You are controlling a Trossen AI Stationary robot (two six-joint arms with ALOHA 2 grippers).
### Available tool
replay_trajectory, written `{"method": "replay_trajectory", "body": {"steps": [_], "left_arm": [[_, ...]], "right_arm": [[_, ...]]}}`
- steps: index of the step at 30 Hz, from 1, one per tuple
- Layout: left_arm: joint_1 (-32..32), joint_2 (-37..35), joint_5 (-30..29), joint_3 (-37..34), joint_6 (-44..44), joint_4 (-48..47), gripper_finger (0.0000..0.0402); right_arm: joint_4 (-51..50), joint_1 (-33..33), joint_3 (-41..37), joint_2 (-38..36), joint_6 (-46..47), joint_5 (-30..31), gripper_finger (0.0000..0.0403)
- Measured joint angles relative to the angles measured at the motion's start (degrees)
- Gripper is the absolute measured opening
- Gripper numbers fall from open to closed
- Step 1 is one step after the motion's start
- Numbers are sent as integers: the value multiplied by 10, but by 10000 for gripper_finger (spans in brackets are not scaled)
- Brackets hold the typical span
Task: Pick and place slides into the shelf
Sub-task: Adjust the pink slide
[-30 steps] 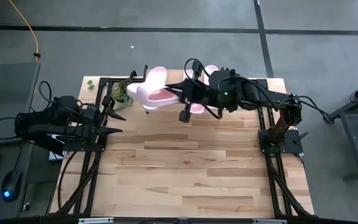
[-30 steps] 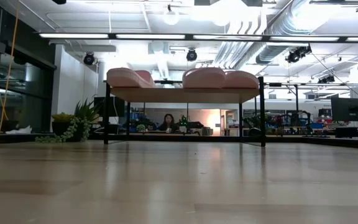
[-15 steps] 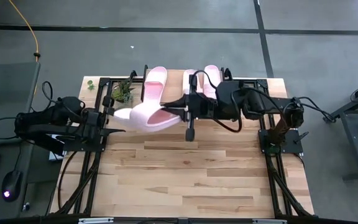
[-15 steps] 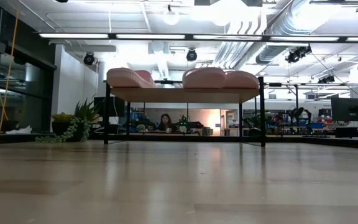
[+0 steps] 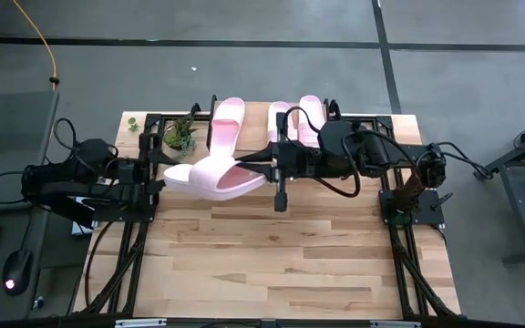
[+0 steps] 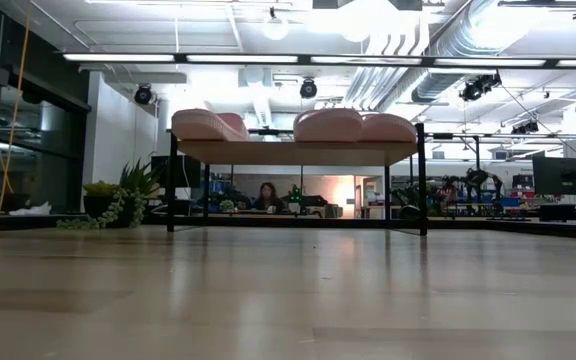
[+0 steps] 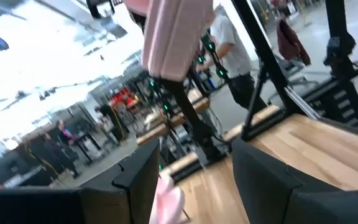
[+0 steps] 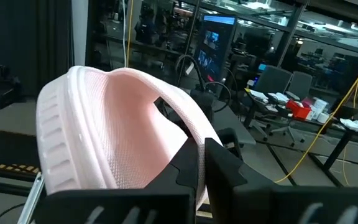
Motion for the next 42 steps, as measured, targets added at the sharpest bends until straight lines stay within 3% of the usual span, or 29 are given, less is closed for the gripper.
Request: {"method": "replay_trajectory", "body": {"steps": [12, 25, 42], "left_arm": [[0, 5, 3, 0, 6, 68, 184], [0, 61, 66, 0, -5, 141, 184], [0, 67, 128, 0, -4, 207, 184]], "right_arm": [[9, -2, -1, 7, -9, -23, 0], [24, -10, -8, 12, -16, -29, 0], [25, -10, -8, 14, -15, -48, 0]]}}
